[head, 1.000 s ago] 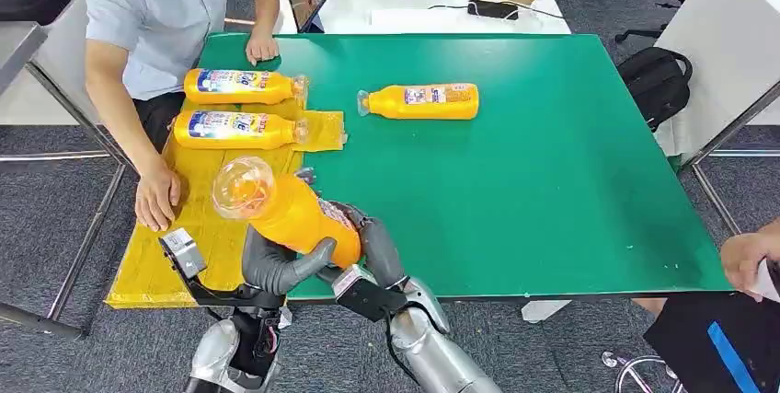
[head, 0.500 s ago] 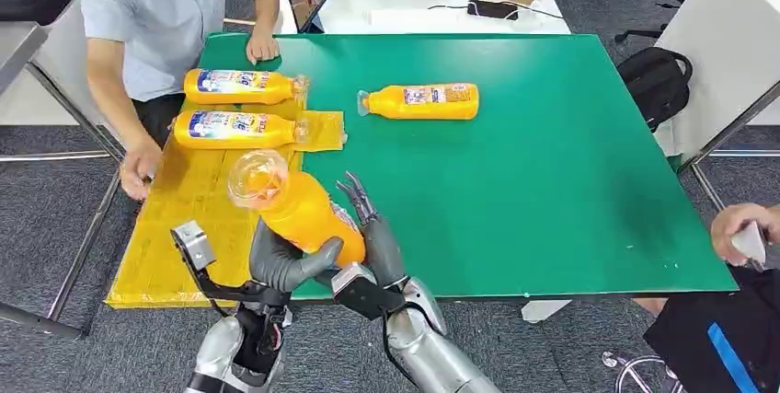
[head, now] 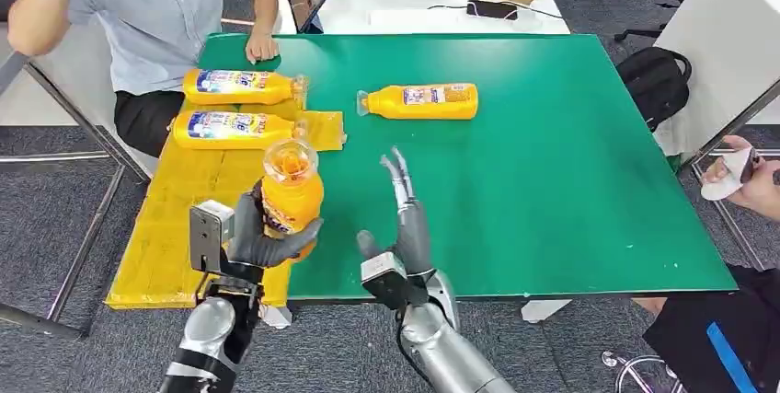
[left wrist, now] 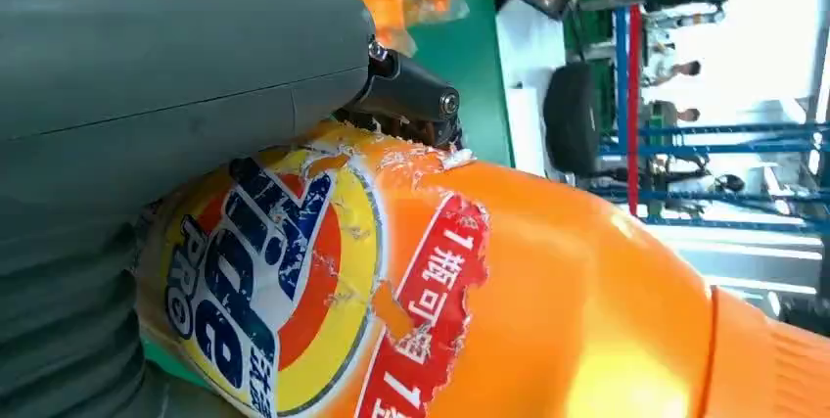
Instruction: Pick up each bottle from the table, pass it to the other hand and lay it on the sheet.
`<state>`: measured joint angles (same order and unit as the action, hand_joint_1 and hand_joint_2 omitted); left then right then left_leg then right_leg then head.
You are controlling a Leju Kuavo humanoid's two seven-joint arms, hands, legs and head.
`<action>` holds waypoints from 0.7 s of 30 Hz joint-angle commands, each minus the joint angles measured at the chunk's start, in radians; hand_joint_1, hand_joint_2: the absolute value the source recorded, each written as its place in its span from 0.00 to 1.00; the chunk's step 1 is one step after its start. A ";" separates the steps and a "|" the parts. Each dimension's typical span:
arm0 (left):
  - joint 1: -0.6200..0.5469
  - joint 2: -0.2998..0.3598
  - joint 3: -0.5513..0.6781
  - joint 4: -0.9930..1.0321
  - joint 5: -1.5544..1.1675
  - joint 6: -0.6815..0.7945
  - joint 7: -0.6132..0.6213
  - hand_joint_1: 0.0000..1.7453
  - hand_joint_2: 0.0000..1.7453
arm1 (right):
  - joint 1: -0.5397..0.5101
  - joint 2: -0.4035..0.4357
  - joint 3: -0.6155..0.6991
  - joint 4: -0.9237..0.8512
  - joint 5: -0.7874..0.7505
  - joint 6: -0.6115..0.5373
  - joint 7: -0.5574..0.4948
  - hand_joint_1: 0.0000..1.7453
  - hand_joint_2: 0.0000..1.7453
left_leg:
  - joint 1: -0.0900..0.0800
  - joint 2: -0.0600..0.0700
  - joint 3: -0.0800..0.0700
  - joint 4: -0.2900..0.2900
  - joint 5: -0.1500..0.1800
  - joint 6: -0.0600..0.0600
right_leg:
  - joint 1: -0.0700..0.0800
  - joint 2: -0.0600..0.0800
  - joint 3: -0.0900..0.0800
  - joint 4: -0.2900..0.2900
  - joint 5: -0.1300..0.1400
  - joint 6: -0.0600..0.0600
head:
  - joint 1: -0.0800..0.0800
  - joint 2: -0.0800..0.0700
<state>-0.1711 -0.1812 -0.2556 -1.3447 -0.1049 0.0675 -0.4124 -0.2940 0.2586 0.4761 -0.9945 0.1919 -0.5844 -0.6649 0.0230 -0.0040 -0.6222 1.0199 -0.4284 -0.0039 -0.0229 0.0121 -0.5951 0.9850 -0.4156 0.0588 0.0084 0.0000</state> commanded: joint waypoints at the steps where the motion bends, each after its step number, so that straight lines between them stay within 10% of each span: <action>1: -0.186 0.097 0.058 0.178 -0.159 0.062 0.051 1.00 1.00 | 0.069 -0.073 -0.103 -0.307 -0.050 -0.114 -0.033 0.00 0.00 | 0.000 -0.003 0.005 -0.001 -0.001 0.002 | 0.001 -0.005 0.006 -0.001 -0.002 -0.004 | 0.000 0.000; 10: -0.514 0.203 0.122 0.652 -0.575 0.172 0.106 1.00 1.00 | 0.119 0.055 -0.359 -0.397 -0.080 -0.114 -0.033 0.00 0.00 | 0.000 -0.003 0.001 -0.001 0.002 0.000 | 0.000 -0.004 0.001 0.001 0.000 -0.003 | 0.000 0.000; 21: -0.527 0.209 0.104 0.669 -0.606 0.172 0.117 1.00 1.00 | 0.120 0.058 -0.353 -0.403 -0.089 -0.114 -0.033 0.00 0.00 | 0.001 -0.001 0.001 0.000 0.002 0.000 | 0.001 -0.002 0.001 0.003 0.000 -0.002 | 0.000 0.000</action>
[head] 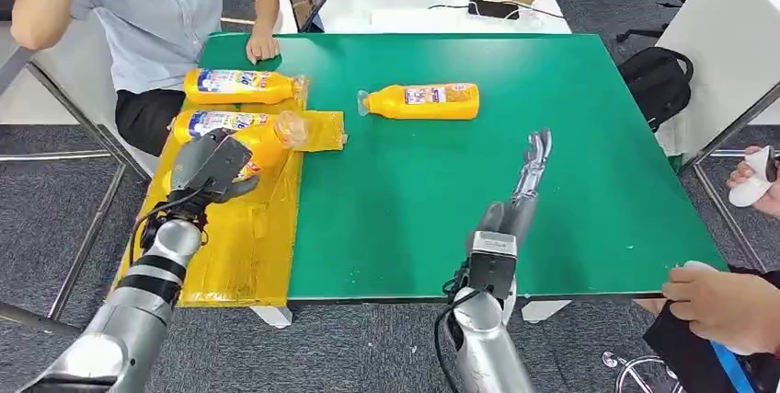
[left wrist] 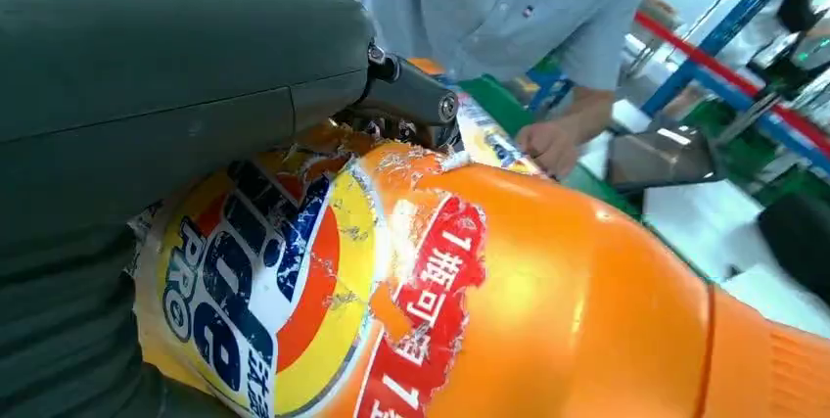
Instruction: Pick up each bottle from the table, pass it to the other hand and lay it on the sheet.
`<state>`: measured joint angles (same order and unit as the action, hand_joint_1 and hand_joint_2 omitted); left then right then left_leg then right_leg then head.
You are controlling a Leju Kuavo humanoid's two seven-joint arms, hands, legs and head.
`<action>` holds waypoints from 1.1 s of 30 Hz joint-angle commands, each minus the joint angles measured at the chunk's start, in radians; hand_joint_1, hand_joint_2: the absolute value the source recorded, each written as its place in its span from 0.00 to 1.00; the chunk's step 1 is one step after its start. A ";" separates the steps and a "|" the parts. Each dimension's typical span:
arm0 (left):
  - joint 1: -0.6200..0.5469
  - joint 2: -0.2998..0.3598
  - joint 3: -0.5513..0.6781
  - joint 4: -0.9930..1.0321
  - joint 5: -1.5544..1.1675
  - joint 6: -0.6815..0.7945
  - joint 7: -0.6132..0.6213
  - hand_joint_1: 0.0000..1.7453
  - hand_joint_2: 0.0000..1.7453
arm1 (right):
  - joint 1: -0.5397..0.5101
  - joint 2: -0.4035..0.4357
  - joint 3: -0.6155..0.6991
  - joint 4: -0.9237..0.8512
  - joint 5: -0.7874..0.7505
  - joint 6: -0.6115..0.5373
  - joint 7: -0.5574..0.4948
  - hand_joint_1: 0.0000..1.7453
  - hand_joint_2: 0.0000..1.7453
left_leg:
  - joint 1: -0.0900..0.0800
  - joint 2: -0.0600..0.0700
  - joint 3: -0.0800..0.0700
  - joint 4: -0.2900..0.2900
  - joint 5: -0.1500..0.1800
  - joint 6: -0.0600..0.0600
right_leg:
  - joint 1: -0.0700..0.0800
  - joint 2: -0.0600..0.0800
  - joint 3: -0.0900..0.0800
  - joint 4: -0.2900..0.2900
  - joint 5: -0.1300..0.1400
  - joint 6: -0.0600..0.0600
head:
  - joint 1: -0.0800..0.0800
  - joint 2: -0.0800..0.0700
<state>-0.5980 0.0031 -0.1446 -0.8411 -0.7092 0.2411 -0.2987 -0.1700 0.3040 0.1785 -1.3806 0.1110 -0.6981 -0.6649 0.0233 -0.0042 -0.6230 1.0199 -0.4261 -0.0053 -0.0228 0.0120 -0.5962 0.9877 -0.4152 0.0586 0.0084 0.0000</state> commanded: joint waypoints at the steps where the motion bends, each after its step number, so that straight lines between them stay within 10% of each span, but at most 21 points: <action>1: -0.100 0.025 -0.007 0.165 -0.002 -0.001 0.003 1.00 1.00 | -0.004 0.012 -0.056 -0.017 -0.009 0.000 -0.033 0.00 0.00 | 0.000 0.000 0.003 0.000 -0.001 0.001 | 0.001 -0.002 0.004 0.000 -0.001 -0.003 | 0.000 0.000; 19: -0.154 0.048 -0.153 0.247 -0.255 -0.025 0.085 1.00 1.00 | 0.007 0.018 -0.035 -0.034 -0.070 0.041 -0.033 0.00 0.00 | 0.000 -0.001 0.002 0.000 -0.001 0.001 | 0.001 -0.002 0.002 0.000 -0.001 -0.002 | 0.000 0.000; 20: -0.178 0.050 -0.184 0.293 -0.304 -0.050 0.089 1.00 1.00 | 0.010 0.021 -0.030 -0.034 -0.069 0.049 -0.033 0.00 1.00 | 0.000 -0.001 0.006 0.000 -0.002 0.002 | 0.002 -0.004 0.007 0.000 -0.003 -0.005 | 0.000 0.000; 29: -0.205 0.057 -0.230 0.517 -0.322 -0.314 0.006 1.00 1.00 | -0.033 0.045 0.001 0.163 -0.107 0.204 -0.033 0.00 1.00 | 0.000 0.002 0.007 -0.003 -0.001 0.001 | 0.001 0.001 0.006 -0.002 0.000 -0.003 | 0.000 0.000; 30: -0.286 0.100 -0.348 0.581 -0.393 -0.577 -0.030 0.96 1.00 | -0.064 0.045 0.014 0.235 -0.182 0.291 -0.033 0.00 1.00 | 0.001 0.002 0.003 -0.001 -0.001 0.001 | 0.001 0.001 0.003 -0.001 0.000 -0.002 | 0.000 0.000; 33: -0.349 0.191 -0.369 0.556 -0.388 -0.683 -0.119 0.89 1.00 | -0.098 0.045 0.065 0.265 -0.221 0.254 -0.033 0.00 1.00 | 0.002 0.004 0.003 0.002 -0.002 0.001 | 0.003 0.003 0.002 0.002 -0.001 -0.004 | 0.000 0.000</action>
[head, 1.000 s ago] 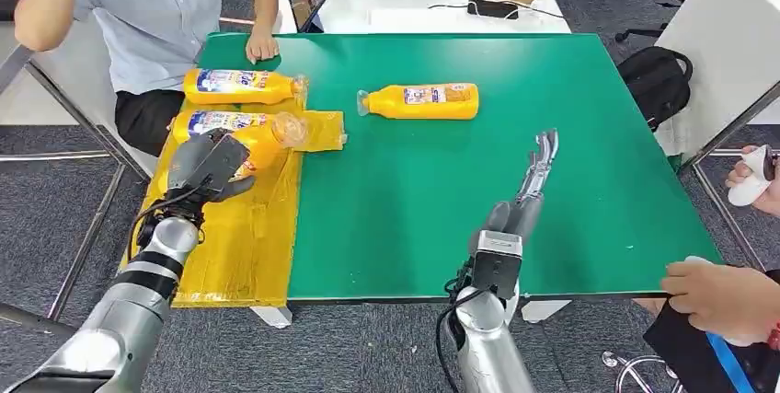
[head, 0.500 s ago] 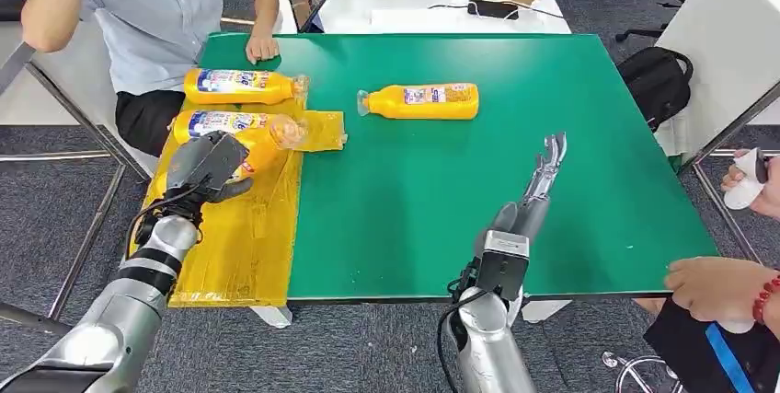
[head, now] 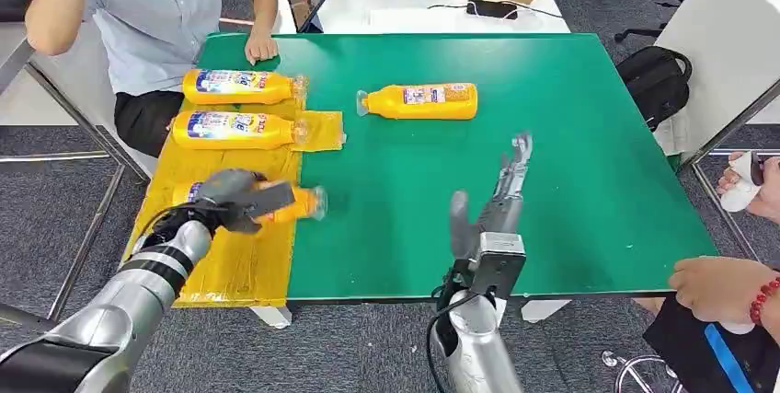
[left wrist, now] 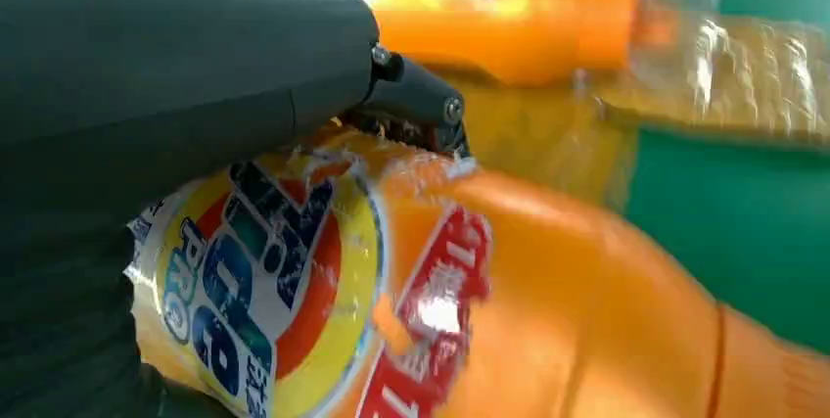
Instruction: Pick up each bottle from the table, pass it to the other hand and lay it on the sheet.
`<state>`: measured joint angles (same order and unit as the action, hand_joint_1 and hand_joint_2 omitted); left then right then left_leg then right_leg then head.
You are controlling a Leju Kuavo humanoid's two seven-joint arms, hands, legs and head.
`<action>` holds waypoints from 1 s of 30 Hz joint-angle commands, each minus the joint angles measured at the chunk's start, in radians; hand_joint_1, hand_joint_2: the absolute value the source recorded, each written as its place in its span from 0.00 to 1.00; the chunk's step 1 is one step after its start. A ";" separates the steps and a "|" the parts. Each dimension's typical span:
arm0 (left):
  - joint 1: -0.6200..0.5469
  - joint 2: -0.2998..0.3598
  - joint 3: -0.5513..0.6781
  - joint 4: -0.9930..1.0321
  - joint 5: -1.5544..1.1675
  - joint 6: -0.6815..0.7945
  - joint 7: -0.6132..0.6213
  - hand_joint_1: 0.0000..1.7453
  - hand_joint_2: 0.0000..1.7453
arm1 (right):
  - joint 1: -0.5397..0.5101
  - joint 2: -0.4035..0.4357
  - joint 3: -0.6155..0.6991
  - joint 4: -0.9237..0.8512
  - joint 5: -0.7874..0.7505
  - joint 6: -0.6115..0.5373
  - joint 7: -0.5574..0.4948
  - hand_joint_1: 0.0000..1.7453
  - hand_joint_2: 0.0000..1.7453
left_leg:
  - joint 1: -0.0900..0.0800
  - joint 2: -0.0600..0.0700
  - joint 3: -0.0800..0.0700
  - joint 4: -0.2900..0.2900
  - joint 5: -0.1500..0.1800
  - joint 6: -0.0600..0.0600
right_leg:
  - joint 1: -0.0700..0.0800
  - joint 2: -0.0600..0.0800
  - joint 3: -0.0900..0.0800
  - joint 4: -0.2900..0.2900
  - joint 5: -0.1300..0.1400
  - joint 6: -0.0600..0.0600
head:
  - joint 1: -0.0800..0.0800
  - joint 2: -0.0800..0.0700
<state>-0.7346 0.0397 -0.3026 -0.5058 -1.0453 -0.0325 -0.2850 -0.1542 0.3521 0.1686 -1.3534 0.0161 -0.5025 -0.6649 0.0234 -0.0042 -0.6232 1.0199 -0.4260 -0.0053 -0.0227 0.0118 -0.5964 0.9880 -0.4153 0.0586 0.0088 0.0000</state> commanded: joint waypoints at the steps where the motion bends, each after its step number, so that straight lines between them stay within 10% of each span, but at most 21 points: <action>1: -0.214 0.162 -0.216 0.216 -0.051 -0.418 -0.141 0.88 1.00 | -0.115 -0.003 0.079 0.240 -0.126 0.058 -0.033 0.00 1.00 | 0.001 0.004 0.002 0.000 -0.001 0.000 | 0.002 0.003 0.002 0.000 0.000 -0.002 | 0.002 0.000; 9: -0.162 0.177 -0.154 0.194 0.068 -0.429 -0.136 0.86 1.00 | -0.111 -0.003 0.082 0.250 -0.131 0.082 -0.033 0.00 1.00 | 0.001 0.003 0.006 -0.001 0.000 -0.001 | 0.002 0.002 0.003 0.002 0.000 -0.003 | 0.000 0.000; 11: -0.136 0.198 -0.080 0.183 0.189 -0.524 -0.160 0.13 1.00 | -0.117 -0.003 0.094 0.263 -0.141 0.100 -0.033 0.00 1.00 | 0.001 0.003 0.006 -0.001 0.000 -0.001 | 0.001 0.003 0.004 0.003 0.000 -0.003 | 0.000 0.000; 12: -0.110 0.216 -0.061 0.155 0.235 -0.531 -0.185 0.01 1.00 | -0.117 -0.003 0.101 0.261 -0.146 0.096 -0.033 0.00 1.00 | 0.001 0.006 0.007 -0.001 0.000 -0.001 | 0.002 0.005 0.004 0.002 0.000 -0.003 | 0.000 0.000; 30: 0.145 0.097 0.028 -0.144 0.590 -0.369 -0.249 0.00 1.00 | -0.103 -0.003 0.098 0.282 -0.065 0.059 -0.033 0.00 1.00 | 0.000 -0.001 0.009 -0.004 0.001 0.000 | 0.000 -0.002 0.009 0.000 0.000 -0.005 | 0.001 0.000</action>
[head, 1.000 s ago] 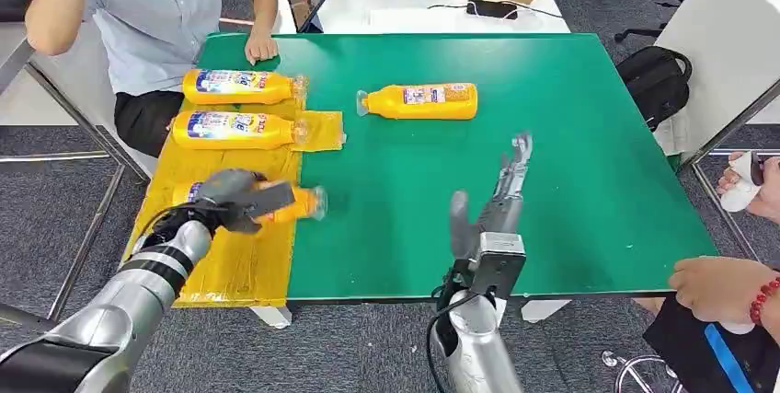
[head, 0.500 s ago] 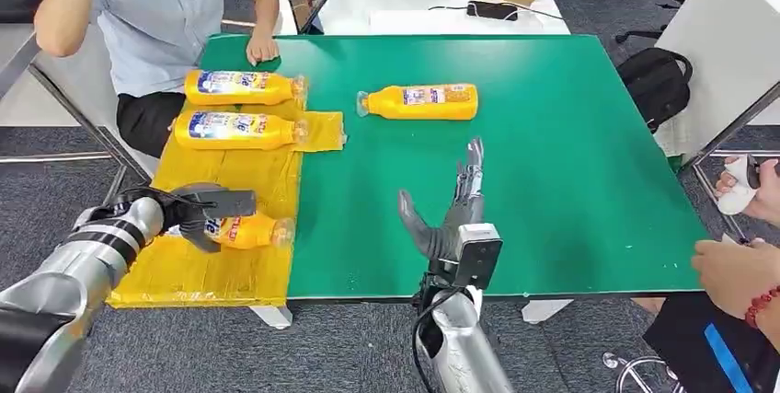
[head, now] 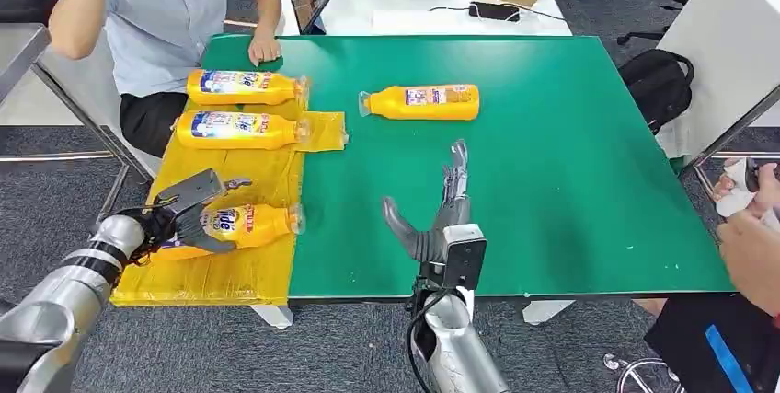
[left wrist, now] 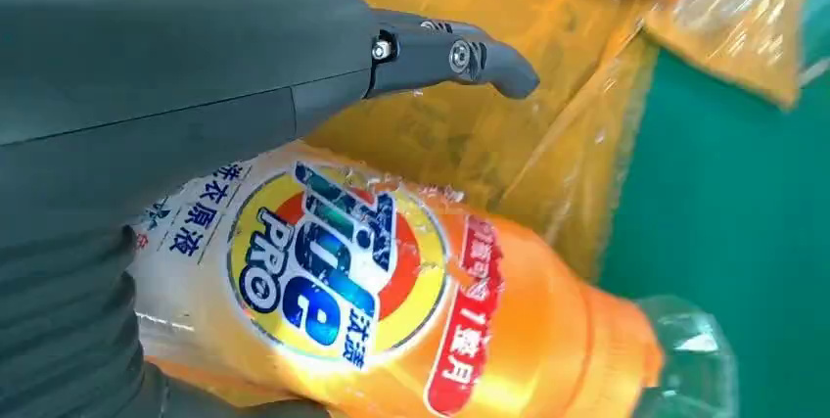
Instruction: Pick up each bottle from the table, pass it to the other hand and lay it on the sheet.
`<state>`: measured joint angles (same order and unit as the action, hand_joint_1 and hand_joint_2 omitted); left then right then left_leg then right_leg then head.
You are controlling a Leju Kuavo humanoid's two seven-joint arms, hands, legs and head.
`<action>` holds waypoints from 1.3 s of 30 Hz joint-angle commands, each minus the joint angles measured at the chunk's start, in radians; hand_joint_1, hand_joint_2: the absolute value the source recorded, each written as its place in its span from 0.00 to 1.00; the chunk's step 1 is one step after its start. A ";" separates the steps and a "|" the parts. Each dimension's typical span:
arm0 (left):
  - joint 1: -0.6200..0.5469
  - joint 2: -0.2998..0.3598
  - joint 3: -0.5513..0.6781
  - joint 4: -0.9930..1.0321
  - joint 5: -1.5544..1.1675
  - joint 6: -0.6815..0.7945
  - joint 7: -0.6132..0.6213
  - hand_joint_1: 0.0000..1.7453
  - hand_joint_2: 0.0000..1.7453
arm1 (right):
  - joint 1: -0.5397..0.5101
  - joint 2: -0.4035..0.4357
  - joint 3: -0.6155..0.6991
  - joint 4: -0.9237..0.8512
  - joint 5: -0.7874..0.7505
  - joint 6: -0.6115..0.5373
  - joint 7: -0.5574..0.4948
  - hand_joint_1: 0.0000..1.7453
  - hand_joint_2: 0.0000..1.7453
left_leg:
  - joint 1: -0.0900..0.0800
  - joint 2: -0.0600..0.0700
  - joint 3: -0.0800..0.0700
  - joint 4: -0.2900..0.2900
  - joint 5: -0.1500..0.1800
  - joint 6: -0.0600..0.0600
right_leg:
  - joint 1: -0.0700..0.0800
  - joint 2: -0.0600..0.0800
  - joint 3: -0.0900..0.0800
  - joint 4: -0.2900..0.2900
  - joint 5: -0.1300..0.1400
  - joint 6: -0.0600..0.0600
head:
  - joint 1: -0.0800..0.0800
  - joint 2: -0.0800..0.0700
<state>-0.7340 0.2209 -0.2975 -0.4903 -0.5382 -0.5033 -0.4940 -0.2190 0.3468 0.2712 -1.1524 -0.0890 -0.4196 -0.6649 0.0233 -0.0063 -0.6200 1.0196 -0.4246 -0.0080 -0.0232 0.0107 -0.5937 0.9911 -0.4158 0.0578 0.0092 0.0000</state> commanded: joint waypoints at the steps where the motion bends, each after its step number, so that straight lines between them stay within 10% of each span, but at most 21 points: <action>1: 0.179 -0.104 0.034 -0.227 0.109 0.150 -0.054 0.00 1.00 | -0.034 0.002 -0.007 0.080 0.056 -0.029 -0.033 0.00 1.00 | 0.000 0.000 0.006 -0.004 0.000 0.003 | 0.001 -0.002 0.007 -0.004 0.000 -0.004 | 0.000 0.000; 8: 0.214 -0.139 0.053 -0.308 0.124 0.238 -0.076 0.00 1.00 | -0.036 0.001 -0.009 0.093 0.071 -0.029 -0.033 0.00 1.00 | -0.001 -0.002 0.000 0.000 0.000 0.002 | 0.000 -0.003 0.001 -0.001 0.000 -0.002 | 0.001 0.000; 15: 0.307 -0.343 0.086 -0.760 0.034 0.672 0.033 0.00 1.00 | 0.002 -0.013 -0.010 0.002 0.092 -0.092 -0.033 0.00 1.00 | 0.001 -0.009 -0.002 0.002 -0.001 0.003 | 0.002 -0.011 0.001 0.000 -0.003 -0.002 | 0.000 0.000; 23: 0.361 -0.361 0.116 -0.848 0.174 0.864 -0.086 0.00 1.00 | 0.005 -0.027 0.036 0.015 0.112 -0.167 -0.033 0.00 1.00 | -0.001 -0.001 -0.002 0.000 -0.001 0.002 | 0.000 -0.002 -0.001 -0.002 0.000 -0.002 | 0.000 0.000; 26: 0.416 -0.371 0.118 -0.913 0.271 0.965 -0.123 0.00 1.00 | 0.001 -0.045 -0.010 0.107 0.559 -0.279 -0.033 0.00 1.00 | 0.000 -0.001 0.000 -0.001 -0.001 0.002 | 0.001 -0.003 0.000 -0.003 -0.001 -0.003 | -0.001 0.000; 32: 0.592 -0.389 0.117 -1.019 0.350 1.080 -0.197 0.00 1.00 | -0.075 -0.071 -0.224 0.315 0.863 -0.279 -0.031 0.00 1.00 | 0.000 0.000 0.003 -0.003 -0.001 0.003 | 0.001 -0.002 0.003 -0.006 0.000 -0.002 | -0.001 0.000; 39: 0.610 -0.386 0.111 -1.032 0.352 1.086 -0.201 0.00 1.00 | -0.085 -0.079 -0.225 0.328 0.856 -0.279 -0.033 0.00 1.00 | -0.001 -0.002 -0.002 -0.001 -0.001 0.002 | 0.000 -0.003 -0.001 -0.003 -0.001 -0.002 | 0.000 0.000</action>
<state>-0.1581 -0.1572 -0.1987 -1.4943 -0.1923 0.5772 -0.6932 -0.2371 0.3017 0.1312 -0.9811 0.7630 -0.6935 -0.6649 0.0223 -0.0088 -0.6254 1.0199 -0.4246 -0.0073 -0.0237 0.0082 -0.5980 0.9895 -0.4160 0.0581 0.0092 0.0000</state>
